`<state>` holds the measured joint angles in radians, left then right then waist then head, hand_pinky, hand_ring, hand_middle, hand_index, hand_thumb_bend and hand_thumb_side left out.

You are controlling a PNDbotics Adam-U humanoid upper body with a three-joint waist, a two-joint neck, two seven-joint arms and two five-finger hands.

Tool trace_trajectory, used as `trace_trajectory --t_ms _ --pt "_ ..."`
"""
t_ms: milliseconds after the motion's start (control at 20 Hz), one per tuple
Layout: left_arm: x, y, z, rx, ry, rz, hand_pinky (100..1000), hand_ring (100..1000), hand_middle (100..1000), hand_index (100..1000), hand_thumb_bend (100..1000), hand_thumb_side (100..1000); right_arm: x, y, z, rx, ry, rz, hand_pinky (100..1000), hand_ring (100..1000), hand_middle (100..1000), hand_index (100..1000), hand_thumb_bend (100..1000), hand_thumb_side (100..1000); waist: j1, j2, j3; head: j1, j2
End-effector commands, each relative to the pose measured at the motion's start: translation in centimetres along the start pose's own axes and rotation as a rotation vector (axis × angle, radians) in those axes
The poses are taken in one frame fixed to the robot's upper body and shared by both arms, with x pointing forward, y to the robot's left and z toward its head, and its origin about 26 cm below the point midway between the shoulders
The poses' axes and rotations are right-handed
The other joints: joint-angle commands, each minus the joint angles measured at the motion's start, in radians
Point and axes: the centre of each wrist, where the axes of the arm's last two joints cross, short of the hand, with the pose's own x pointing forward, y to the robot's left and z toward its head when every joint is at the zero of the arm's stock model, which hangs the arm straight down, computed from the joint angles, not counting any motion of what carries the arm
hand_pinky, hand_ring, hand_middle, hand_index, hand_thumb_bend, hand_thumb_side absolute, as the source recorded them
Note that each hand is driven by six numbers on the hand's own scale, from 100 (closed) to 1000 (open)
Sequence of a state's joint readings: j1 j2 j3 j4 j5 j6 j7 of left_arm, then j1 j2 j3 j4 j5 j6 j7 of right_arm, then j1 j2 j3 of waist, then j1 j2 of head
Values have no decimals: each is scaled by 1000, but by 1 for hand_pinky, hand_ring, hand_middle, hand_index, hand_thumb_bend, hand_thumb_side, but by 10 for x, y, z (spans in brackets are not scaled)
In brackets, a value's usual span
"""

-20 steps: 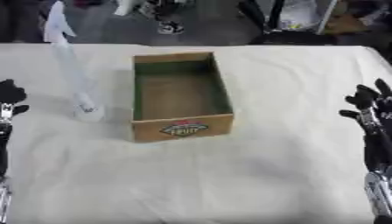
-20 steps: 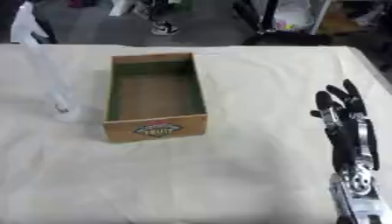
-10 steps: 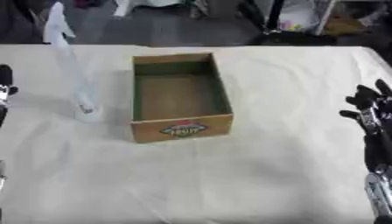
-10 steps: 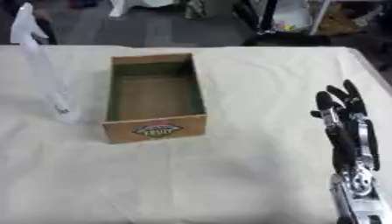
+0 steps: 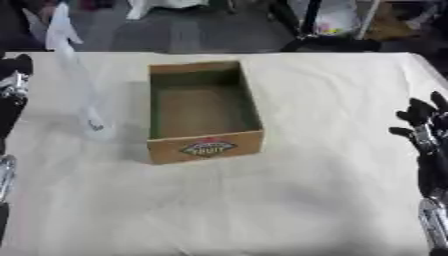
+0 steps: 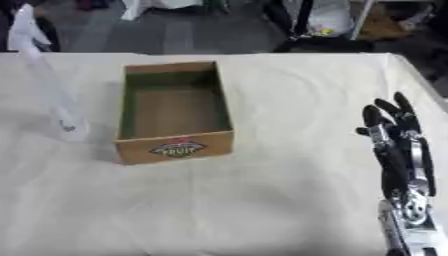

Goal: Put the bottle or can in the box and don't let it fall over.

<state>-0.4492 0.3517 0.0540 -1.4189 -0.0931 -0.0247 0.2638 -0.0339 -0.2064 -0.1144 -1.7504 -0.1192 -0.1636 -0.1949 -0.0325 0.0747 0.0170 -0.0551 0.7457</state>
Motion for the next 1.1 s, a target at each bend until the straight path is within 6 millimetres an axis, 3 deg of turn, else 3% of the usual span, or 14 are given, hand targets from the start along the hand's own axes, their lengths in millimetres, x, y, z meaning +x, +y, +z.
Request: trace_trajectory --t_ms 50,450,1100 --pt "4 1 -14 -10 -25 -20 756 827 736 875 480 665 6 -1 -3 12 -22 0 644 777 837 1000 594 608 1 -11 -5 4 -1" --pt "14 -13 -38 -43 -34 -32 756 819 726 865 486 663 5 0 -3 20 -18 -7 644 777 837 1000 592 608 3 -9 -17 12 4" --pt "43 -14 -68 -72 17 -232 742 794 703 859 505 676 5 1 -2 30 -16 -13 644 777 837 1000 590 607 11 -9 -36 20 12"
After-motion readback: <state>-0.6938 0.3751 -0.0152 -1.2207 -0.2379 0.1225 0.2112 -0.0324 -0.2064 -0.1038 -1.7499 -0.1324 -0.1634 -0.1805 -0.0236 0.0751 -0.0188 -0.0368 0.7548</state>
